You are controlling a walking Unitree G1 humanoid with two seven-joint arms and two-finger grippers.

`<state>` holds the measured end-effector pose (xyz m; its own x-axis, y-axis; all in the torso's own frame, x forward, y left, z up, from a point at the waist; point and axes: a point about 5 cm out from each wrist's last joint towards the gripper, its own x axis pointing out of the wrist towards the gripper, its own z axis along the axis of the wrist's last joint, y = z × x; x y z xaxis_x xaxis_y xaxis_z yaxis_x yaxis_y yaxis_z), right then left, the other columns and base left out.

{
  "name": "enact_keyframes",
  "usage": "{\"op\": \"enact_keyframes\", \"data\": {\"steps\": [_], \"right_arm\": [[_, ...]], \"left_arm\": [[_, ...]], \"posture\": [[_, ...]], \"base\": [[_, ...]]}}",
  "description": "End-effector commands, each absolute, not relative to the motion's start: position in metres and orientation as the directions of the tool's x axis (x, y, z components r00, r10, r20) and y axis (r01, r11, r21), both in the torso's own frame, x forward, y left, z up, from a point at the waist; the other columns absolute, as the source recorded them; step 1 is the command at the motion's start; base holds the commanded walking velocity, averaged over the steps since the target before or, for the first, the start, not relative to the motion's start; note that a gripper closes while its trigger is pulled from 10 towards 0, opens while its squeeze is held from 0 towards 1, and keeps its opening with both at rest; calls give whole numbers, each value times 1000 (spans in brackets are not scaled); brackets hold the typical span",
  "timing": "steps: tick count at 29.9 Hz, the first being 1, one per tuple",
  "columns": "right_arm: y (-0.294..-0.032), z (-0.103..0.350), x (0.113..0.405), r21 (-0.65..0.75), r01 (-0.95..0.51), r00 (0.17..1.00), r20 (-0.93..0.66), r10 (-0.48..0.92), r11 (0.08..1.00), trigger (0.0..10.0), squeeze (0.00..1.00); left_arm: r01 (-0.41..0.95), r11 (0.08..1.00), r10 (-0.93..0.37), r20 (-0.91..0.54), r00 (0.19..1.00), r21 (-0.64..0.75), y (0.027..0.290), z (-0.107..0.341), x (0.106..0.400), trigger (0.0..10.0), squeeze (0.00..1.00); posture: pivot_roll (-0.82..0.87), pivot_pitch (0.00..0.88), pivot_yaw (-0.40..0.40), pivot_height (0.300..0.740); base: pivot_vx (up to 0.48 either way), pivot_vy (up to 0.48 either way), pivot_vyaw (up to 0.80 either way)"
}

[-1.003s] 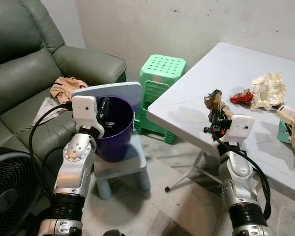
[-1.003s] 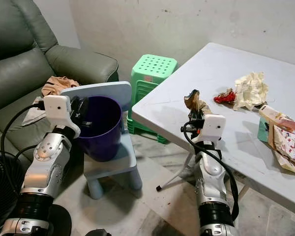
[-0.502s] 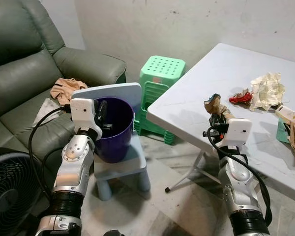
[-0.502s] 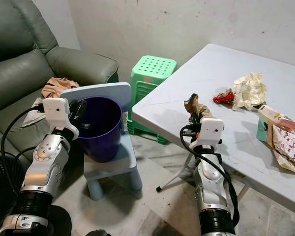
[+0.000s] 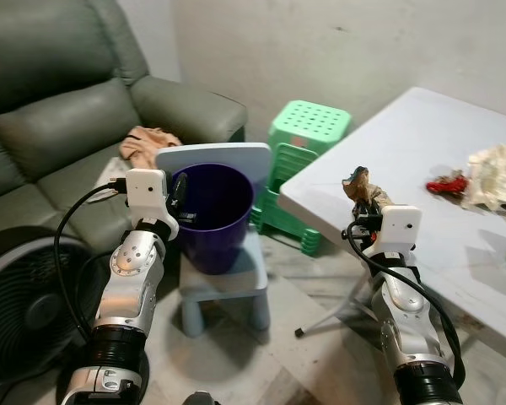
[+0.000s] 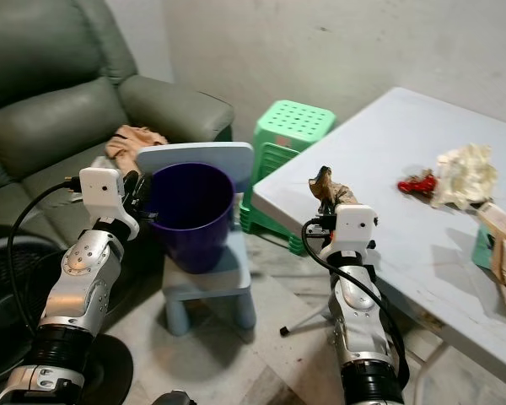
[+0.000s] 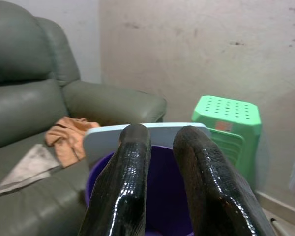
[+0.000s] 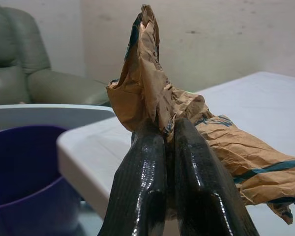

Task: Picking trash to rubbish bin

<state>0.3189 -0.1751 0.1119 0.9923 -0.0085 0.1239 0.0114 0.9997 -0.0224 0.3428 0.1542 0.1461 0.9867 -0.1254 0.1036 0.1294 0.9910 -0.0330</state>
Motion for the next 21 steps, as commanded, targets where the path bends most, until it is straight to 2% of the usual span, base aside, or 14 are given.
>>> {"op": "enact_keyframes", "data": {"steps": [1,21], "right_arm": [[-174,117,321,-23,3,991,130,0,1000,10000,0],[-173,118,326,-37,-42,993,109,46,998,10000,0]], "left_arm": [[116,993,-114,90,989,-12,156,145,344,10000,0],[97,995,-96,83,992,-14,153,142,340,10000,0]], "posture": [[127,0,-6,715],[146,0,-30,715]], "base": [[0,0,800],[0,0,800]]}}
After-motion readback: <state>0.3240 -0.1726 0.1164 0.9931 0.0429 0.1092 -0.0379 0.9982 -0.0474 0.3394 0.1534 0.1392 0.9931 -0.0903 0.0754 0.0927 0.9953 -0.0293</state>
